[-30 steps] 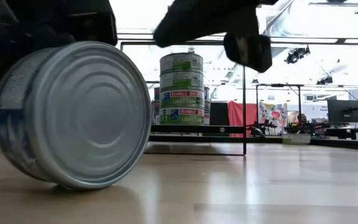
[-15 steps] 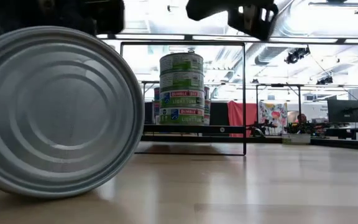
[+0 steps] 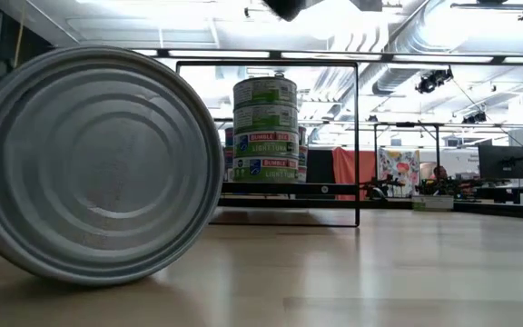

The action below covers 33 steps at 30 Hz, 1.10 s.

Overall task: Stack canned seafood by type on shelf
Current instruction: Stack the blue tuna can on top of the other blue tuna cans on the shelf

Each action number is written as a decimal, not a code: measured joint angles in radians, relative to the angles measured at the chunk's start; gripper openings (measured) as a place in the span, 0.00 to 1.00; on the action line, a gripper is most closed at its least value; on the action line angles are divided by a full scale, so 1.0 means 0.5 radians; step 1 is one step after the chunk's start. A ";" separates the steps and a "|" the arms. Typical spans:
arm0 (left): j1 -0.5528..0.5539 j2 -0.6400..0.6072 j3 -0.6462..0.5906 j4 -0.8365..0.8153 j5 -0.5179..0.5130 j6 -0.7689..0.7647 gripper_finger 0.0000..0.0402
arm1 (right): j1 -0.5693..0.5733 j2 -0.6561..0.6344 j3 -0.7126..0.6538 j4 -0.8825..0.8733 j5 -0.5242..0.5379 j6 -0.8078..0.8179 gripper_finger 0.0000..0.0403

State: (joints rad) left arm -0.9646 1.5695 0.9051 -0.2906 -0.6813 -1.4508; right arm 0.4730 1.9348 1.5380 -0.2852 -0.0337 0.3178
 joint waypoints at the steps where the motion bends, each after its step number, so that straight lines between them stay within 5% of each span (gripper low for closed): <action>1: -0.046 0.010 0.000 -0.008 -0.011 -0.099 0.00 | -0.005 0.035 0.042 -0.050 -0.040 -0.065 0.23; 7: -0.180 0.018 -0.002 -0.001 -0.032 -0.402 0.00 | -0.004 0.332 0.409 -0.276 -0.039 -0.559 0.59; 11: -0.195 0.018 -0.002 0.021 -0.032 -0.528 0.00 | -0.024 0.530 0.685 -0.584 -0.013 -0.734 0.72; 17: -0.195 0.018 -0.002 0.052 -0.033 -0.551 0.00 | -0.055 0.647 0.918 -0.796 0.050 -0.984 0.74; 33: -0.151 0.019 -0.002 0.050 -0.034 -0.409 0.00 | -0.106 0.740 0.887 -0.889 -0.074 -0.909 0.73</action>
State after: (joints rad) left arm -1.0401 1.5787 0.9043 -0.2654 -0.6982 -1.6551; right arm 0.4202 2.3050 1.9816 -0.7299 -0.0706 -0.1367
